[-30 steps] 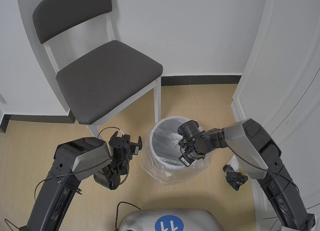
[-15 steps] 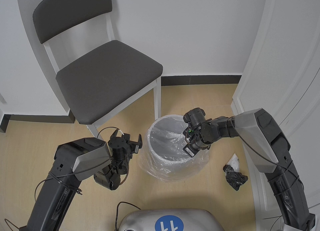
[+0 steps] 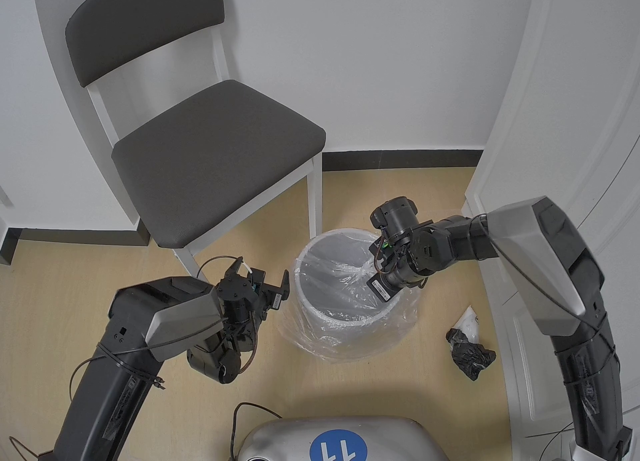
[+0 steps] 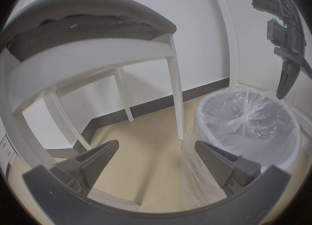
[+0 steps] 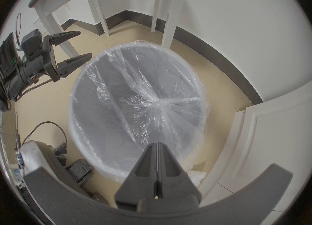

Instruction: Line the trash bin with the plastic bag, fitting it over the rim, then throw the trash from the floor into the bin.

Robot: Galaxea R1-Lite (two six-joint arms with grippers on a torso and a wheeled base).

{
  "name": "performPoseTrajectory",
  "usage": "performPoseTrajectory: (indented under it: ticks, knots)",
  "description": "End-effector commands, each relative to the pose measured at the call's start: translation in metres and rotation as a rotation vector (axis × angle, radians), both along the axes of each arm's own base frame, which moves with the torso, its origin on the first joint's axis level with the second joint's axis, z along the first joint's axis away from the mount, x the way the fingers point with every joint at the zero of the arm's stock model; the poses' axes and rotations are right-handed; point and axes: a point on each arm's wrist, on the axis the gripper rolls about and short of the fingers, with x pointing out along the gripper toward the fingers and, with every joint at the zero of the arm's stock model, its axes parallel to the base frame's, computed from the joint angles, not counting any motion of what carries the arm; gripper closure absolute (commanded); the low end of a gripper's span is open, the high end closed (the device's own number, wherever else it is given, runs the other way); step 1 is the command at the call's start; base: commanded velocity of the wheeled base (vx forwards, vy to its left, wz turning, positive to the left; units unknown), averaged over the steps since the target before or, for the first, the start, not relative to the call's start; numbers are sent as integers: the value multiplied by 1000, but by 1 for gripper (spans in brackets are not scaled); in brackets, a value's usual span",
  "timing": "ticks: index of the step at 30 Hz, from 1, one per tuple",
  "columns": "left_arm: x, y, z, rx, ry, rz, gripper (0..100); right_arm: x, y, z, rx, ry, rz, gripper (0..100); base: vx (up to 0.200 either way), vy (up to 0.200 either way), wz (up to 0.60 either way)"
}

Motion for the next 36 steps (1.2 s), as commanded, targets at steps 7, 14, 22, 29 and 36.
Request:
performPoseTrajectory:
  ticks: [7, 14, 22, 29, 36]
  knots:
    - [-114, -35, 142, -71, -38, -227, 0, -77, -18, 88, 108, -168, 21, 100, 0, 0, 0]
    - [-162, -35, 225, -169, -212, -313, 0, -106, -21, 99, 135, -198, 48, 100, 0, 0, 0]
    - [-254, 31, 321, -197, -513, -324, 0, -121, -10, 78, 239, -279, 65, 100, 0, 0, 0]
    - [-253, 60, 334, -164, -593, -290, 0, -102, 5, 53, 197, -259, 77, 100, 86, 0, 0]
    - [-250, 65, 335, -157, -597, -274, 0, -88, 13, 37, 164, -240, 79, 100, 200, 0, 0]
